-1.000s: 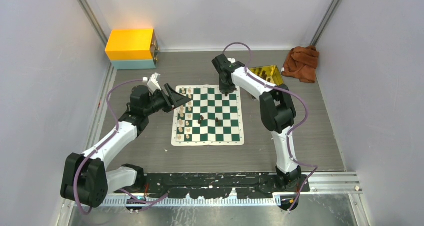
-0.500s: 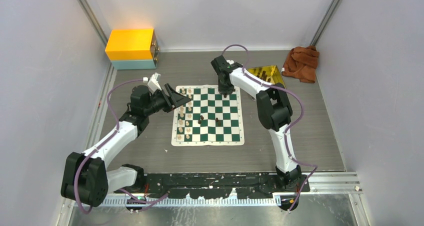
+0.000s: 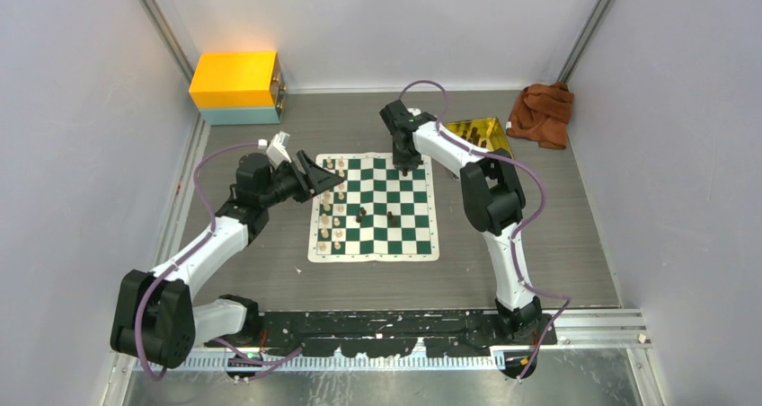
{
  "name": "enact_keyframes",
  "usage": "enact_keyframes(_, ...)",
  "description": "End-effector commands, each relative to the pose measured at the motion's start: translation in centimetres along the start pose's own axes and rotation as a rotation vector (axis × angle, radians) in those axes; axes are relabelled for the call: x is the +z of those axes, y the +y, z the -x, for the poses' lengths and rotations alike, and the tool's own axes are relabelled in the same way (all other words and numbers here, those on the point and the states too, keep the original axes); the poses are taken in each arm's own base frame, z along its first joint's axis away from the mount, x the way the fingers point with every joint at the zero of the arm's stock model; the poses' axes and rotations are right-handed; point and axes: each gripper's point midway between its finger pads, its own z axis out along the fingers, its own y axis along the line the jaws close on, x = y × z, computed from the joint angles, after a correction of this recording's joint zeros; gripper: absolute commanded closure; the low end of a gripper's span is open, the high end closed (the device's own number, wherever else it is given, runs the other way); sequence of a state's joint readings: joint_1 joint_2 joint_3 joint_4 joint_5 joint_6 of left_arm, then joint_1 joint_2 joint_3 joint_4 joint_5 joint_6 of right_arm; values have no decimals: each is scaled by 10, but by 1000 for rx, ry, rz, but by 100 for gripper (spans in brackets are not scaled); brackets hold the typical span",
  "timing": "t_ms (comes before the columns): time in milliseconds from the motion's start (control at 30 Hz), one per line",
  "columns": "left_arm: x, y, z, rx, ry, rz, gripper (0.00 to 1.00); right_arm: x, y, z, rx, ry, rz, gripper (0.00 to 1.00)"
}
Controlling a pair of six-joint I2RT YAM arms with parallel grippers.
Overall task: Set up the chess pieces on the board
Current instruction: Place the chess piece on the chessboard.
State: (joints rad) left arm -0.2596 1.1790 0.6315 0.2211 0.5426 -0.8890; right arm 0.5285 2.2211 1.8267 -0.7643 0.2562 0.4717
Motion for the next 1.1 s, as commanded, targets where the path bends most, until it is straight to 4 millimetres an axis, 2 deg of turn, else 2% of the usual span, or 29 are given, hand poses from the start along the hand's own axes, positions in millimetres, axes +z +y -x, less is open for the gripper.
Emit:
enact_keyframes(0, 1, -13, 12, 37, -35, -48, 43, -10, 5, 17, -3, -45, 33, 77)
enact_keyframes(133, 1, -12, 11, 35, -36, -47, 43, -16, 5, 21, -9, -59, 37, 63)
enact_keyframes(367, 0, -13, 11, 34, -39, -50, 43, -33, 2, 29, -14, -96, 34, 63)
enact_keyframes(533, -2, -13, 10, 34, -40, -49, 43, -62, 10, 23, -45, -136, 50, 63)
enact_keyframes(633, -3, -13, 10, 33, -42, -49, 43, -78, 17, 9, -79, -147, 56, 63)
enact_keyframes(800, -6, -14, 8, 37, -43, -50, 43, -98, 34, -28, -139, -139, 94, 64)
enact_keyframes(900, -8, -15, 7, 39, -43, -50, 43, -99, 39, -56, -168, -109, 108, 64)
enact_keyframes(1067, -9, -15, 6, 37, -43, -52, 43, -96, 44, -86, -206, -84, 108, 64)
